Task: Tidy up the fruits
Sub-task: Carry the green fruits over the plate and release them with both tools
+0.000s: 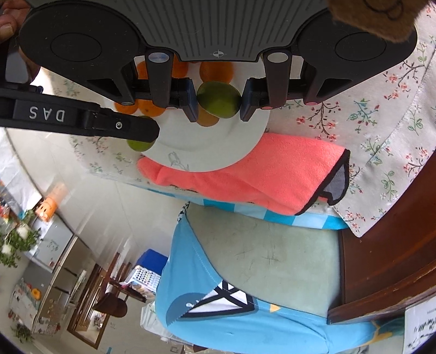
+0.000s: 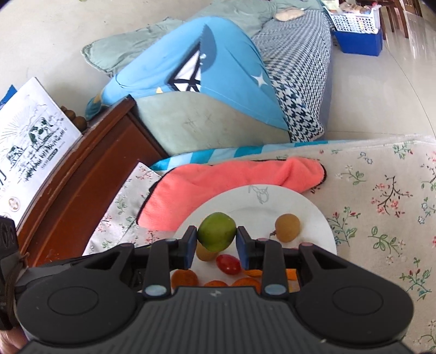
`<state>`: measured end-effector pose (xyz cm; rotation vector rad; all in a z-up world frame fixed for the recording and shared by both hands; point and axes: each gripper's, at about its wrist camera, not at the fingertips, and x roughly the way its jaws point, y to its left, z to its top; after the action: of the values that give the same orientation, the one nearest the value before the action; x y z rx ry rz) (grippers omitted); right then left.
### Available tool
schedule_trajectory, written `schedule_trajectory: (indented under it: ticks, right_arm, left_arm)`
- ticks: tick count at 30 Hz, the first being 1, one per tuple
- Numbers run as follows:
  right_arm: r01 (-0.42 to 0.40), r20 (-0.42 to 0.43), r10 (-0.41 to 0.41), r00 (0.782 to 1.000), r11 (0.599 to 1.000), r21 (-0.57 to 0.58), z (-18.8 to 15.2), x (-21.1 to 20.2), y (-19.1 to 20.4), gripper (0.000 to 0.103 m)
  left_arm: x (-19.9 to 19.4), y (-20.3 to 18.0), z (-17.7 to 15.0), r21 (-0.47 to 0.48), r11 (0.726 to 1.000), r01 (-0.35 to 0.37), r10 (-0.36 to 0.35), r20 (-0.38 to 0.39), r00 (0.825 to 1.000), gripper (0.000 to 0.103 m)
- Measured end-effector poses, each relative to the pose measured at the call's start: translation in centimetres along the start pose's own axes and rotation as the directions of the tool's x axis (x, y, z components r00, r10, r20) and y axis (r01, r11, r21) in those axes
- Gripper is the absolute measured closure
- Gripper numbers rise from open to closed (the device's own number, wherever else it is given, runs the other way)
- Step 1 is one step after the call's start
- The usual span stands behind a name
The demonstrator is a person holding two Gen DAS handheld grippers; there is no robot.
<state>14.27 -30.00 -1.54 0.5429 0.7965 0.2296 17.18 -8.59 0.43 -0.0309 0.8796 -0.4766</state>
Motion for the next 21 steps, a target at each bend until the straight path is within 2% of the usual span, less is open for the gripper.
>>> schedule_trajectory:
  ticks: [12, 16, 19, 21]
  right_arm:
    - [0.015, -0.029, -0.013, 1.000, 0.997, 0.078, 0.1, 1.5, -1.5, 0.070]
    - [0.005, -0.022, -0.003, 1.000, 0.997, 0.083, 0.2, 1.3, -1.4, 0.069]
    - [-0.003, -0.010, 0.003, 1.000, 0.996, 0.086, 0.5, 0.9, -1.3, 0.069]
    - [-0.007, -0.006, 0.008, 1.000, 0.997, 0.078, 0.6, 0.6, -1.1, 0.069]
  left_arm:
    - [0.4, -0.3, -0.2, -0.045, 0.999, -0.012, 0.012, 0.009, 1.000, 0.070]
    - [-0.2, -0.3, 0.0, -0.067, 0.997, -0.023, 0.025, 0.028, 0.999, 0.057]
    - [-1.1, -0.3, 0.3, -0.069, 0.996, -0.063, 0.067, 0.056, 0.996, 0.044]
    - [-1.8, -0.2, 0.5, -0.076, 0.993, -0.089, 0.095, 0.074, 0.993, 0.040]
